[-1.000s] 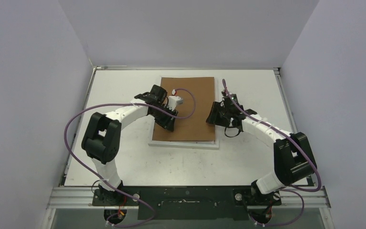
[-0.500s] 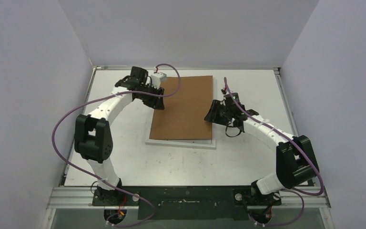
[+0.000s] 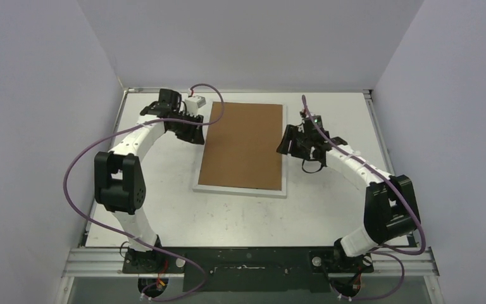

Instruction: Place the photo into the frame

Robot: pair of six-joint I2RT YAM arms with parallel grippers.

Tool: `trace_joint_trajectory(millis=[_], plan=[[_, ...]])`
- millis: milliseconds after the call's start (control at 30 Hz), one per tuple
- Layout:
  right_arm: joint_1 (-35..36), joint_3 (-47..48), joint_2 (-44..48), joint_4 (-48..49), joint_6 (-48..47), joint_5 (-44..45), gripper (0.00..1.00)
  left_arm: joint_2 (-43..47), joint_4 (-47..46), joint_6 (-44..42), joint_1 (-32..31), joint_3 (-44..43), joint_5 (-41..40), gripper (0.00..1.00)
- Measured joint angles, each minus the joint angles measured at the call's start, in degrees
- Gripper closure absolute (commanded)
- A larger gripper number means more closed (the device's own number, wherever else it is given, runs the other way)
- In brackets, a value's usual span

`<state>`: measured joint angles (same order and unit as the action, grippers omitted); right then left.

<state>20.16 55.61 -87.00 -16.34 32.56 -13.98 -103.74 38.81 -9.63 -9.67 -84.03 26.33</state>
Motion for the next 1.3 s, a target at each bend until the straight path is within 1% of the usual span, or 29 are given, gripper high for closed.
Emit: trace_joint_trajectory(millis=[100,167,267,367,467,600,700,833,933,1067,1200,1300], plan=[[-2.93,5.79,-0.66,-1.33,-1.84,1.92,0.35,-0.42,-0.04,-0.09,0.39,0.17,-0.39,0.61],[-4.28,10.93,-2.43,-0.17,-3.23,4.22,0.37,-1.07,-0.17,-0.07,0.55,0.17,-0.59,0.61],[-5.38,18.43,-7.65,1.95,-4.94,8.37,0.42,-3.34,-0.76,0.39,1.25,-0.17,-0.61,0.61],[-5.49,23.65,-14.75,4.55,-5.73,11.45,0.41,-7.30,-1.05,1.33,2.36,-2.49,-0.59,0.61],[-5.53,27.34,-22.82,6.03,-6.19,13.40,0.38,-11.26,-1.75,2.12,2.99,-5.88,-0.55,0.61],[-6.01,32.30,-31.89,6.75,-6.21,13.99,0.30,-14.12,-2.73,3.41,3.13,-8.17,0.02,0.61],[-6.47,35.60,-36.15,7.21,-6.16,12.85,0.27,-14.53,-2.91,4.09,3.06,-8.20,0.52,0.61],[-7.89,42.84,-41.03,8.96,-5.68,10.05,0.23,-15.52,-2.93,4.96,3.23,-10.34,1.22,0.62],[-9.46,52.02,-46.56,10.56,-4.85,6.80,0.20,-16.24,-3.08,5.29,3.45,-12.44,1.62,0.62],[-11.67,64.17,-55.91,13.62,-4.20,0.79,0.17,-16.24,-2.89,5.20,3.67,-12.28,2.27,0.62],[-13.22,68.35,-63.25,17.88,-2.67,-5.51,0.15,-15.63,-1.84,3.04,3.98,-10.23,2.69,0.62],[-14.14,70.29,-66.49,22.77,-1.68,-9.75,0.14,-13.68,0.15,1.09,4.50,-6.82,2.64,0.62]])
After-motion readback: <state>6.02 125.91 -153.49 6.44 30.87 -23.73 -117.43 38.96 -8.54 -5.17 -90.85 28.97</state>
